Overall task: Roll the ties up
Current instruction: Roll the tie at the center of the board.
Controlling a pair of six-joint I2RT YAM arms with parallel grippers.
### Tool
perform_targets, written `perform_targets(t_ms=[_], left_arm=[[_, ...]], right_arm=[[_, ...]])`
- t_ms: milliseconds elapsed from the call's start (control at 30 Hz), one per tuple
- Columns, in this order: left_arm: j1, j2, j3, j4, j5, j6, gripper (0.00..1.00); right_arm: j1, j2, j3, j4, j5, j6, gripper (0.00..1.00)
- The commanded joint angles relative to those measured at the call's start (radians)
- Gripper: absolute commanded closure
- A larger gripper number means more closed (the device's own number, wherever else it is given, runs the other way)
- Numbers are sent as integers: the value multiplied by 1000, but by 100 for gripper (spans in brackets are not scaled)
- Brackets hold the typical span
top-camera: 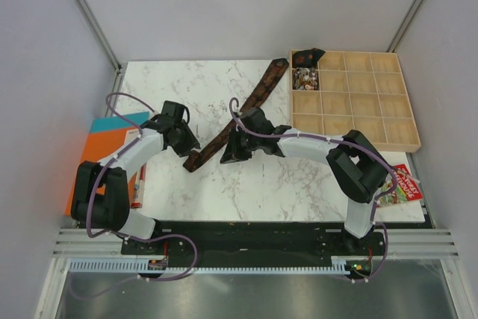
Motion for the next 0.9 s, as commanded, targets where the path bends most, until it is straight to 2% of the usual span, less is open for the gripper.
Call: perform_targets(t_ms=[0,233,533,667,867], left_arm=[[-4,-56,27,-28,-69,47,59],[5,-109,23,-63,-123,75,62],[3,-34,-68,23,-71,45,70],[5,0,-57,41,-74,48,75],[5,46,-43,67,-66,41,76]], right_arm=[[19,17,61,48,-29,20,84],[49,45,113,60,-45,45,84],[94,111,177,74,-43,71,84],[97,137,193,101,-49,71,85],[99,158,188,112,-52,71,86]])
